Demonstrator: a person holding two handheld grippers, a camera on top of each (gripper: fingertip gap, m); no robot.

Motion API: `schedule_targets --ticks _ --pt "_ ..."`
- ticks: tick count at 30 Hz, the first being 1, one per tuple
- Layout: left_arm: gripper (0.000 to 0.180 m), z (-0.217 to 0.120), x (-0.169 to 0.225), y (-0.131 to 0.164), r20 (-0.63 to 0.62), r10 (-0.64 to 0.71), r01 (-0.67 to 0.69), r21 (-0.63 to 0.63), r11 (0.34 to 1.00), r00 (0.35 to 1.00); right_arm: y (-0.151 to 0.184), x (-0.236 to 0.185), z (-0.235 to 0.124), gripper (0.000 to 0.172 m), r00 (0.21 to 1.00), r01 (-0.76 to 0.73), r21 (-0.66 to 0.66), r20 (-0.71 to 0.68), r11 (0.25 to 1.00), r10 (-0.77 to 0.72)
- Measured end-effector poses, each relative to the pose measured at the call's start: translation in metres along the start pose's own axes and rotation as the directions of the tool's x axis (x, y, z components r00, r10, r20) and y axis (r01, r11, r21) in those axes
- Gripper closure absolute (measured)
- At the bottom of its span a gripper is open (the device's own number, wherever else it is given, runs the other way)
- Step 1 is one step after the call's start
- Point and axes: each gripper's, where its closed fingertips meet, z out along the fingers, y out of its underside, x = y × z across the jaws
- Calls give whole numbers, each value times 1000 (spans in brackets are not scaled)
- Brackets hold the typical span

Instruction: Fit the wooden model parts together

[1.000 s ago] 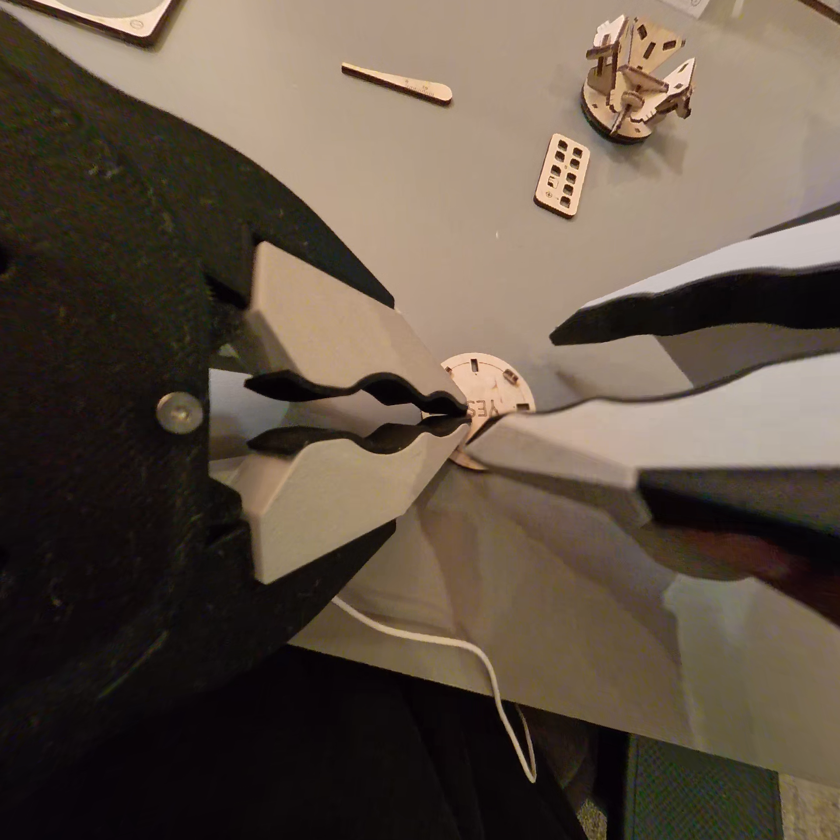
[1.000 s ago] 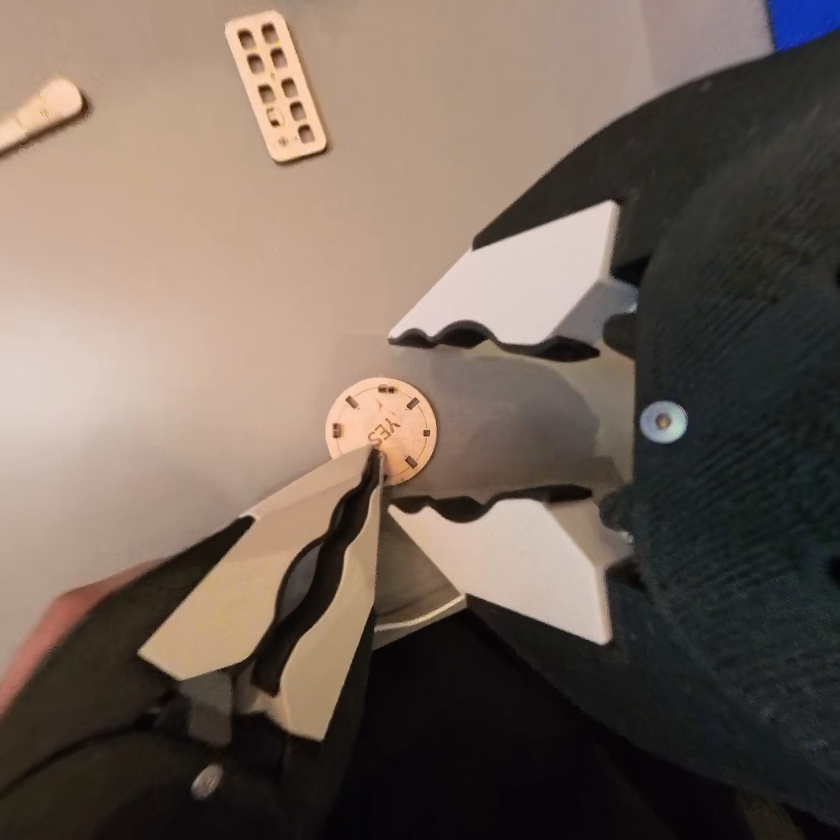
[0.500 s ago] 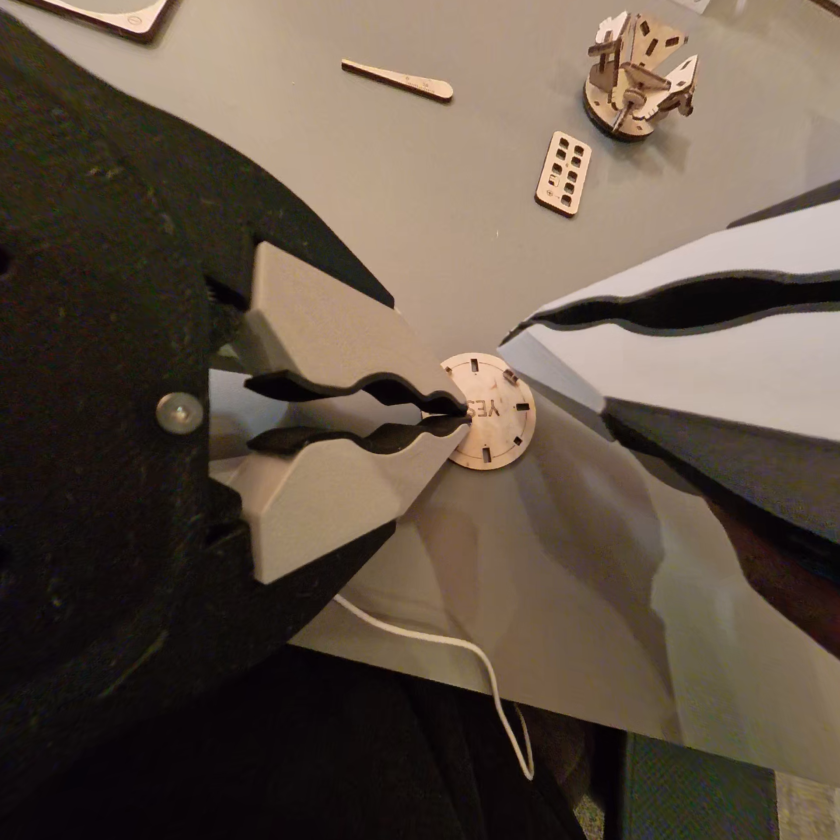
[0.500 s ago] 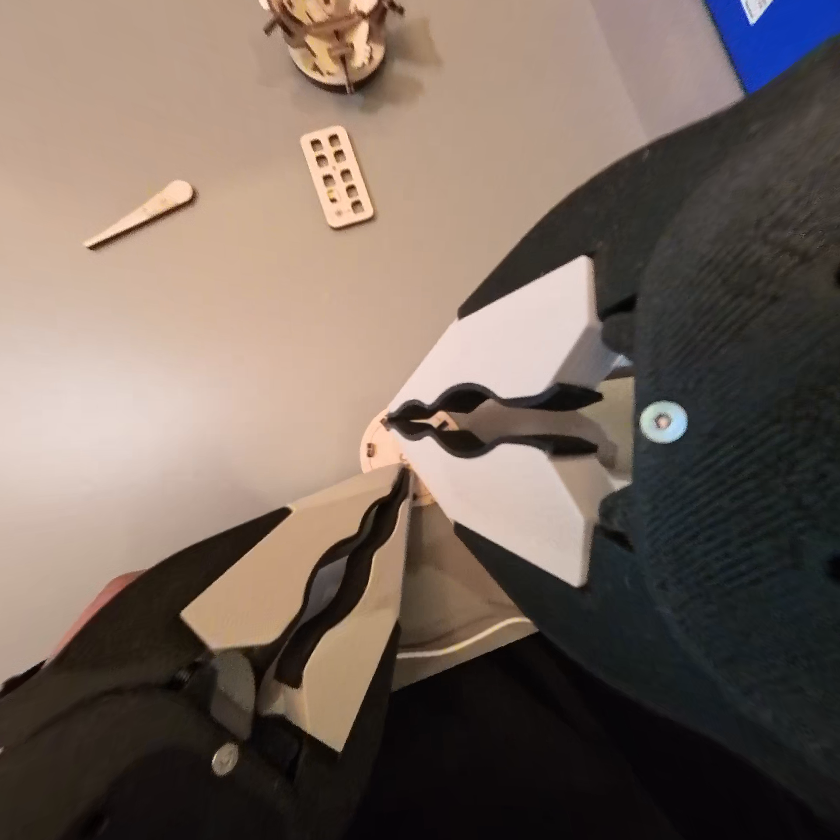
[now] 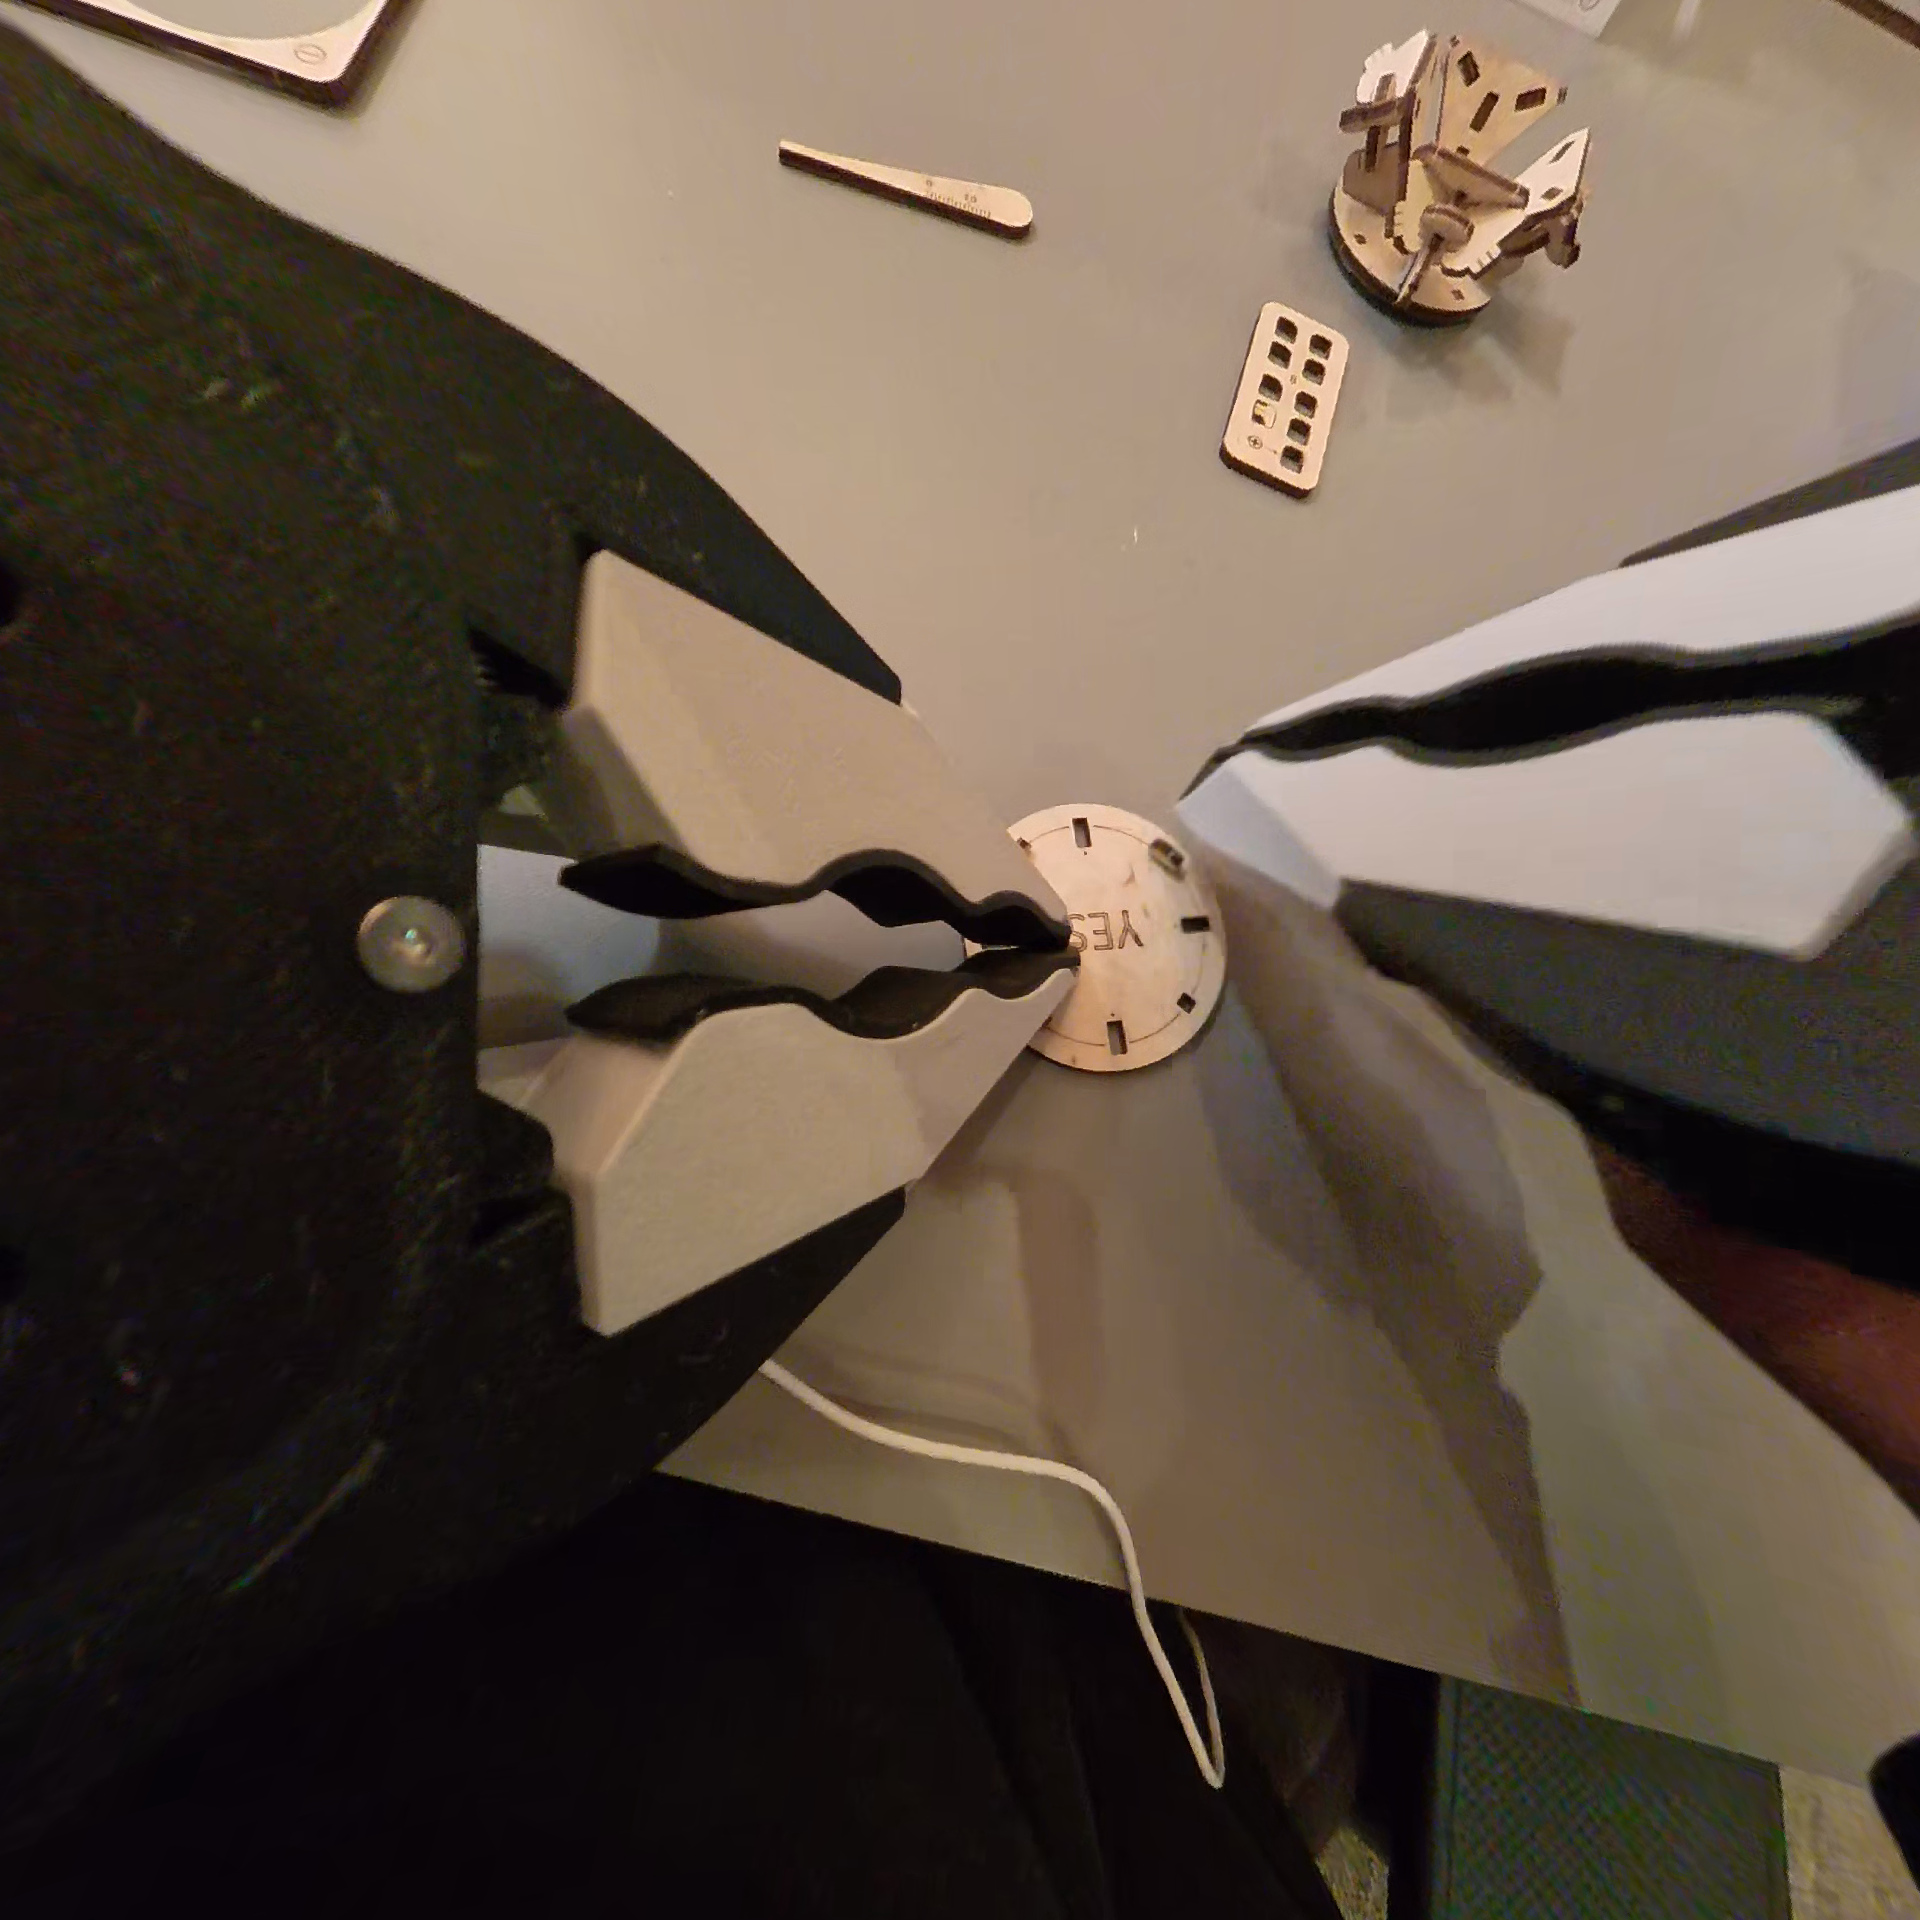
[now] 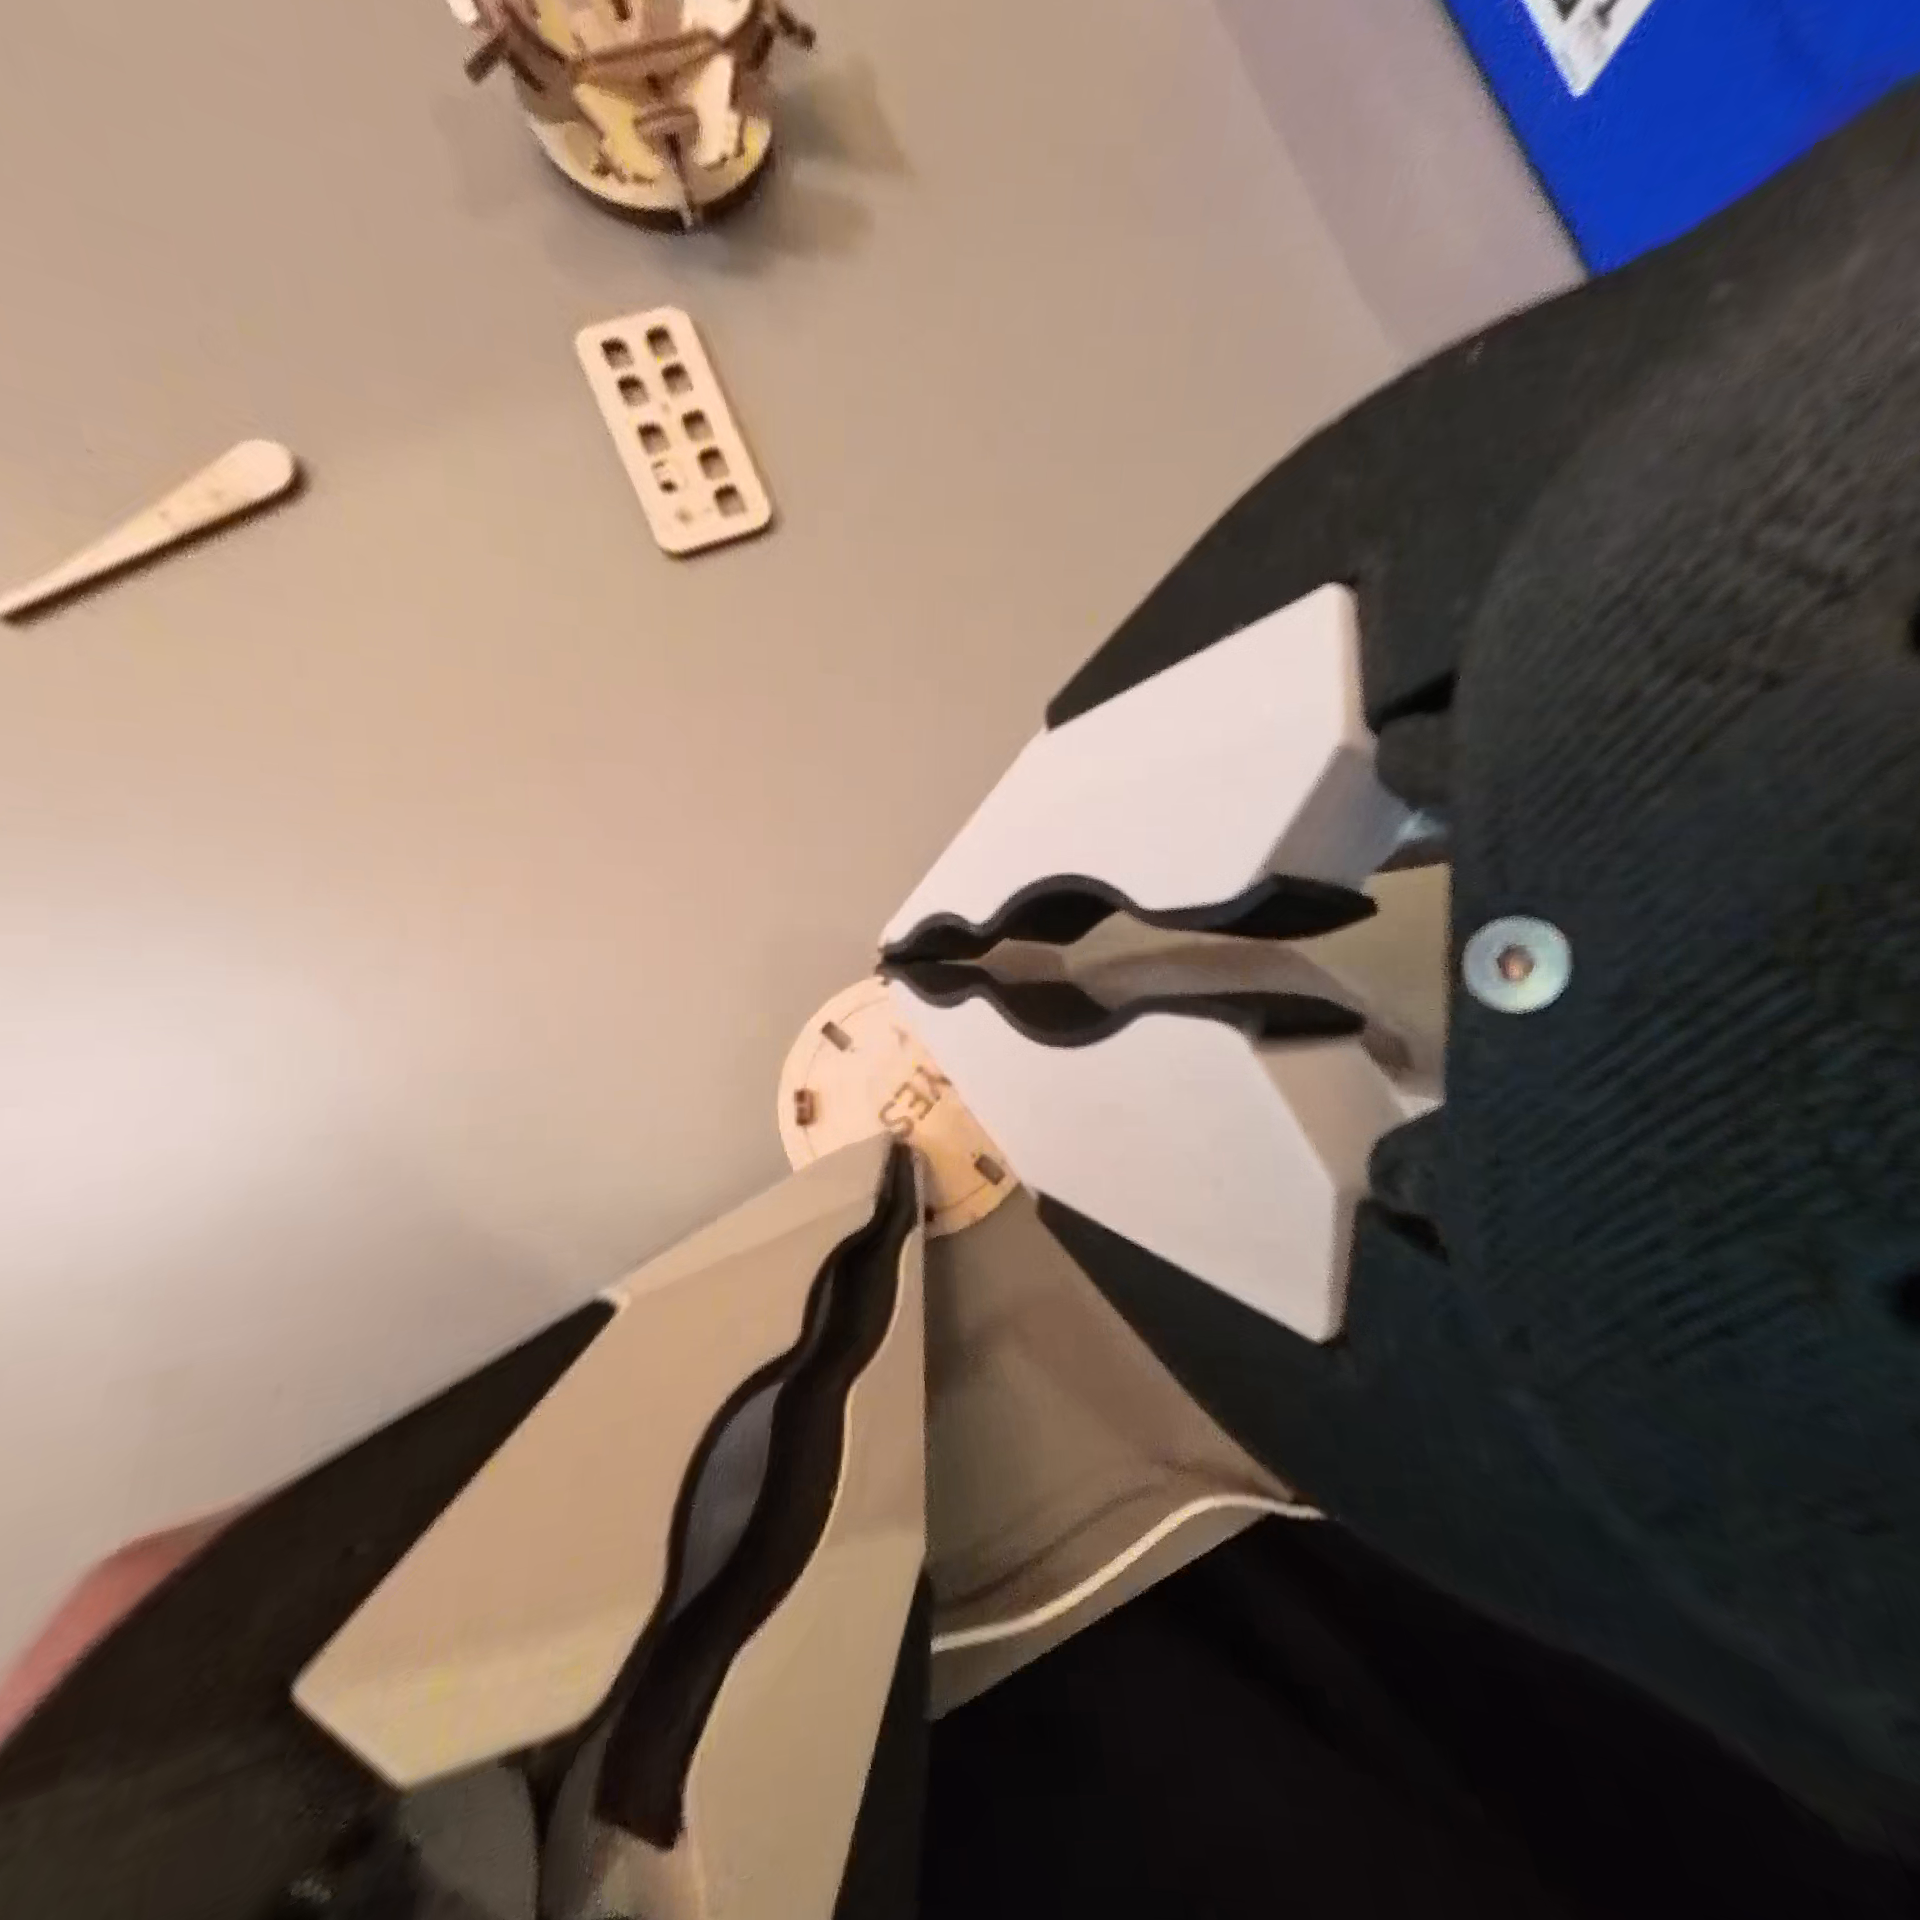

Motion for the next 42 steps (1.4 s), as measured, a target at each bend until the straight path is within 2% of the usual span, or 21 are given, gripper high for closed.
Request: schedule_targets --ticks 1,3,6,9,12,15,20,23,26,29,32,35,37,39,42 --pt "179 0 0 0 1 1 -1 0 1000 1000 -2 2 -4 172 1000 -9 14 -8 1000 9" --pt "179 0 0 0 4 4 -4 -1 1000 1000 -9 0 -10 172 1000 -16 50 5 999 16" --pt "179 0 0 0 3 4 -3 -1 1000 1000 2 -6 2 172 1000 0 -21 29 1000 1" --pt "179 0 0 0 0 1 -1 -1 1000 1000 3 0 0 172 997 -70 -6 42 998 70" --pt "180 0 0 0 5 6 -6 -1 1000 1000 -6 -4 -7 172 995 -81 45 67 996 78" --pt "179 0 0 0 5 6 -6 0 1000 1000 6 -7 6 172 998 -37 -34 58 999 39" --pt "179 0 0 0 7 9 -9 -1 1000 1000 -9 -3 -6 172 997 -70 49 48 996 68" --pt "179 0 0 0 9 11 -11 -1 1000 1000 0 -6 3 172 997 -48 -9 57 999 49" --pt "179 0 1 0 5 7 -7 -1 1000 1000 4 5 1 172 998 -61 -13 5 998 61" --pt "179 0 1 0 9 11 -11 -1 1000 1000 -11 -1 -8 172 998 -55 53 31 997 53" --pt "179 0 0 0 10 11 -11 -1 1000 1000 2 -6 8 172 999 -25 -33 43 999 26" --pt "179 0 1 0 4 6 -6 -1 1000 1000 -5 9 5 172 998 -54 33 -16 998 55" --pt "179 0 1 0 9 10 -10 -1 1000 1000 -27 23 -13 172 994 -54 205 -87 977 73" --pt "179 0 0 0 12 14 -14 -1 1000 1000 -51 34 -33 172 985 1 390 -161 921 67" --pt "179 0 0 -1 23 26 -26 1 1000 999 -82 40 -57 172 964 64 628 -239 775 115"
